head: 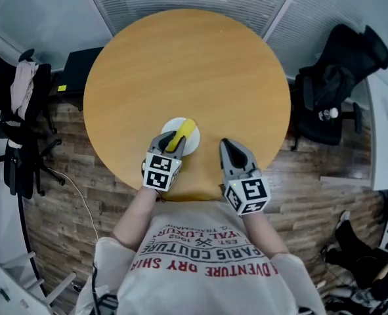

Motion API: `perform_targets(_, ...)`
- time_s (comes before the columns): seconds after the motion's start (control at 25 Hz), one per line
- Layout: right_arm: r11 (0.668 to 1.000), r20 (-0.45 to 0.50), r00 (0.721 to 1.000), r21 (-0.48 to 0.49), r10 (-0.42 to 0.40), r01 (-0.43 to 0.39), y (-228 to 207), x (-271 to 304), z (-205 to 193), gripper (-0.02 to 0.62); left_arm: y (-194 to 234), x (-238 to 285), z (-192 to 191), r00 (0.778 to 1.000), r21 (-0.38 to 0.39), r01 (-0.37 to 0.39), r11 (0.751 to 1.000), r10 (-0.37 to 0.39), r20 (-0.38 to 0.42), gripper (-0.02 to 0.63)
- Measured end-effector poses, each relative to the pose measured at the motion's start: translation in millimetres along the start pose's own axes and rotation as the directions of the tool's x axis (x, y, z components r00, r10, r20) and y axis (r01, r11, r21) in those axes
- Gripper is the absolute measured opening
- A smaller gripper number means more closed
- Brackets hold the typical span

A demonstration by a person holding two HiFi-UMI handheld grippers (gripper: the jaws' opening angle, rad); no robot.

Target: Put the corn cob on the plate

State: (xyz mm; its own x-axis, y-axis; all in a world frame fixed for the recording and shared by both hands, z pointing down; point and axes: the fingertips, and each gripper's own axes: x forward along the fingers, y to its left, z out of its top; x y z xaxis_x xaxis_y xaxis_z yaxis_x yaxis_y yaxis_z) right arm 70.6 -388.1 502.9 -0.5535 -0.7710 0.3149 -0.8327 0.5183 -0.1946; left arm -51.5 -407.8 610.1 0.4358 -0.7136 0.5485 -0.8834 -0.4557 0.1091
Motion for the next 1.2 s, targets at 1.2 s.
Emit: perform_targets(1.2, 0.984, 0.201, 0.966, -0.104, 0.164, -0.145, 50.1, -34.4, 54.8, 0.029, -23.1, -188.1, 140.8, 0.828, 0.096, -0.06, 0.994, -0.004, 0.56, 0.032)
